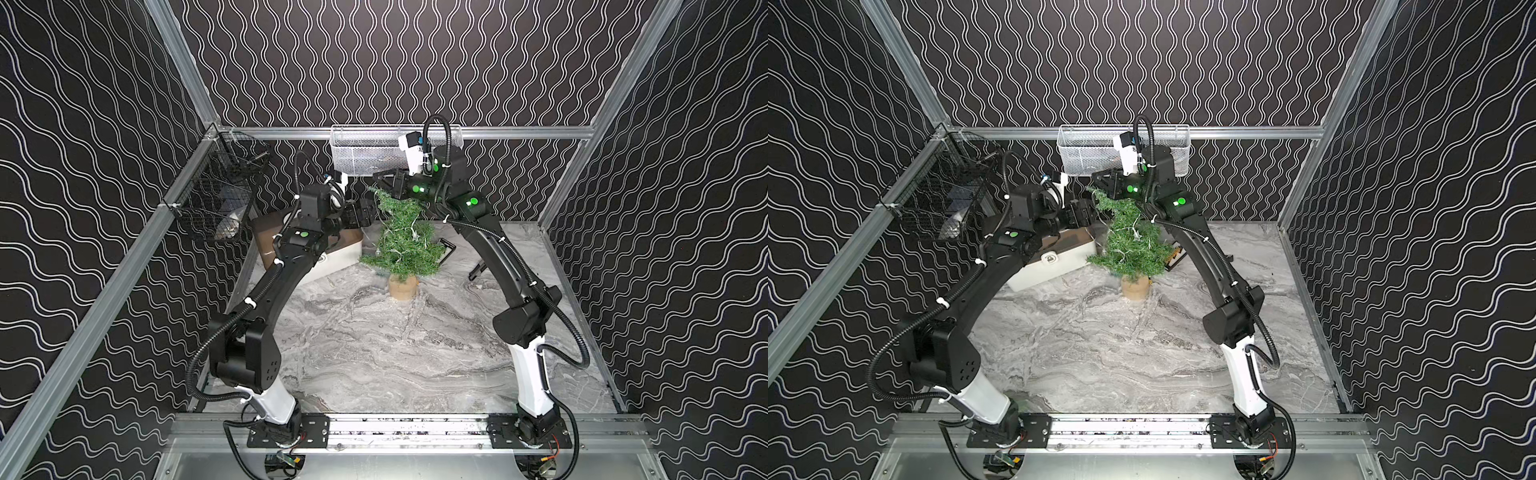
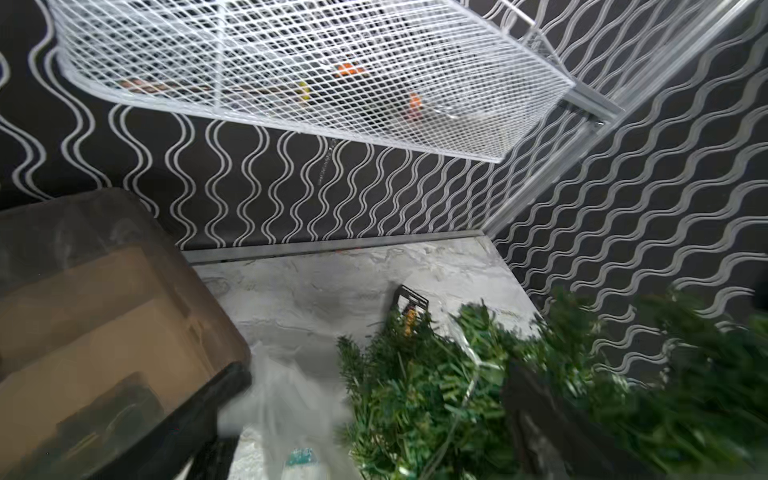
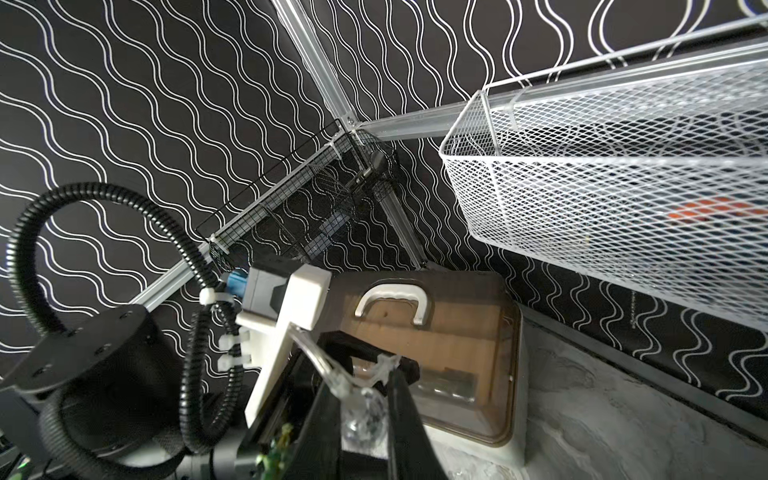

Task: Remove string lights from the small christmas tree
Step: Remove the light string from the Christmas tree.

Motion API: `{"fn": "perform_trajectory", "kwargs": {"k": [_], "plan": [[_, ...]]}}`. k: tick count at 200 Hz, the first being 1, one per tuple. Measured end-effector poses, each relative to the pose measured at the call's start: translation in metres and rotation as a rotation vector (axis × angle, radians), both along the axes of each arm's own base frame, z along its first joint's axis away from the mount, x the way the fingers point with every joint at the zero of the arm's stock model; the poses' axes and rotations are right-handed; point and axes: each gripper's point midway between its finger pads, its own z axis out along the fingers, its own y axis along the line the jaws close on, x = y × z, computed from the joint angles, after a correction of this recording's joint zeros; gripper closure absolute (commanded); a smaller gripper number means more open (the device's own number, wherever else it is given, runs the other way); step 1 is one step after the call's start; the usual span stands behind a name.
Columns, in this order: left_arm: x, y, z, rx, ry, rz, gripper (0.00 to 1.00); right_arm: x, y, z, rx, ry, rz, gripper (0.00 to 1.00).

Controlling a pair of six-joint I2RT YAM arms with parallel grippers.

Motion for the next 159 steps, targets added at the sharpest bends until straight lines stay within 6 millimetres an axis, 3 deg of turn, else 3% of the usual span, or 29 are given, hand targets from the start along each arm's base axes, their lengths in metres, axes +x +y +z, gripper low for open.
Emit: {"fn": "perform_trajectory", "kwargs": {"k": [23,50,60,71,88,99,159], "plan": [[-0.003,0.008,0.004,-0.014,-0.043,-0.005,0.07,0.000,0.001,-0.002,-0.009,-0.003,0.001,1.00],[-0.006,0.006,0.008,-0.031,-0.077,-0.042,0.36,0.000,0.002,-0.006,-0.020,-0.003,0.003,1.00],[-0.006,0.003,0.011,-0.038,-0.090,-0.064,0.42,0.002,0.002,-0.009,-0.027,-0.002,-0.007,1.00],[-0.006,0.000,0.015,-0.044,-0.103,-0.083,0.39,0.003,0.000,-0.009,-0.033,-0.005,-0.014,1.00],[-0.006,-0.004,0.013,-0.053,-0.103,-0.104,0.23,0.000,-0.002,-0.006,-0.037,-0.012,-0.013,1.00],[-0.006,-0.004,0.009,-0.056,-0.094,-0.105,0.18,-0.002,-0.003,-0.003,-0.035,-0.015,-0.013,1.00],[0.001,-0.002,0.015,-0.062,-0.100,-0.087,0.18,-0.011,-0.005,-0.003,-0.041,-0.006,0.003,1.00]]}}
